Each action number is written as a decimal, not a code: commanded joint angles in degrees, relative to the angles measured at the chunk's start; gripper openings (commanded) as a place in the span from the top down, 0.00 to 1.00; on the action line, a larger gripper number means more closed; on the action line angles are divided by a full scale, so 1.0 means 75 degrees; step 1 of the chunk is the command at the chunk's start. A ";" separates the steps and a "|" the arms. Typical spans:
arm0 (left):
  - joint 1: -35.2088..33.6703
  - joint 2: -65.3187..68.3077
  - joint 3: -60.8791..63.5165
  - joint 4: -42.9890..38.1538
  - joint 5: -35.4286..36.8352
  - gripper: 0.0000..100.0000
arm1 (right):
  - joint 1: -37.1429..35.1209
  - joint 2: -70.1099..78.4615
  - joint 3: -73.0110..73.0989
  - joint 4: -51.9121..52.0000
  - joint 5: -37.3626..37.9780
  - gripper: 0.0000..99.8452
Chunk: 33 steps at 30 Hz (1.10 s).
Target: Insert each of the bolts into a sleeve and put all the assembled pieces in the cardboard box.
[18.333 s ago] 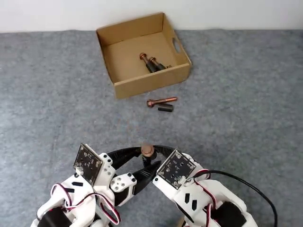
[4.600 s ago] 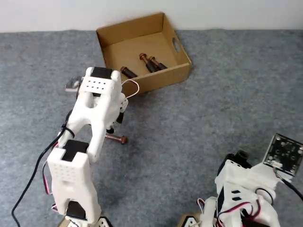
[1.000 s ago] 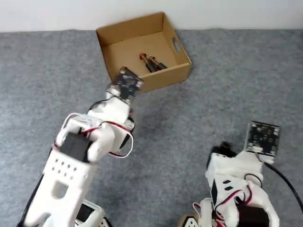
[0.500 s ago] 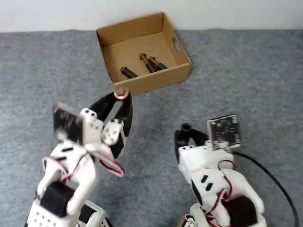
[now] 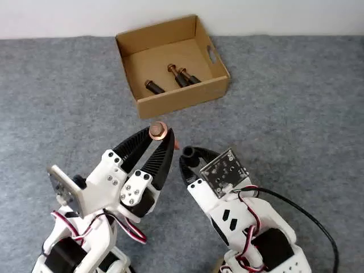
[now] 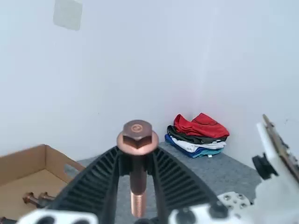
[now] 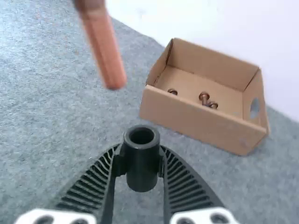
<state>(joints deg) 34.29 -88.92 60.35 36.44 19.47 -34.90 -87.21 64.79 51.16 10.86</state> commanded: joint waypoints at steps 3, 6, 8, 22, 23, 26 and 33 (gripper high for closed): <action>0.0035 -0.0059 -0.0463 0.0551 0.1067 1.00 | -0.0088 -0.0088 -0.0082 -0.0217 0.0481 0.99; -0.0012 -0.0059 -0.0451 0.0527 0.1055 1.00 | -0.0100 -0.0088 -0.0188 -0.0229 0.0504 0.99; -0.0012 -0.0059 -0.0451 0.0527 0.1067 1.00 | -0.0100 -0.0064 -0.0293 -0.0229 0.0504 0.99; -0.0023 -0.0059 0.0475 -0.0375 0.1043 1.00 | -0.0522 -0.0088 -0.0375 -0.0322 0.0774 0.99; -0.0012 -0.0059 0.0522 -0.0375 0.1043 1.00 | -0.0522 -0.0088 -0.0375 -0.0322 0.0774 0.99; -0.0012 -0.0059 0.0651 -0.0363 0.1043 1.00 | -0.0510 -0.0088 -0.0375 -0.0322 0.0774 0.99; -0.0270 -0.0105 0.0674 -0.0199 0.0797 1.00 | -0.0498 -0.0100 -0.0387 -0.0322 0.0774 0.99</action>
<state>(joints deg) 33.85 -89.19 65.89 35.56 26.77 -38.24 -87.21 64.88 50.02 16.04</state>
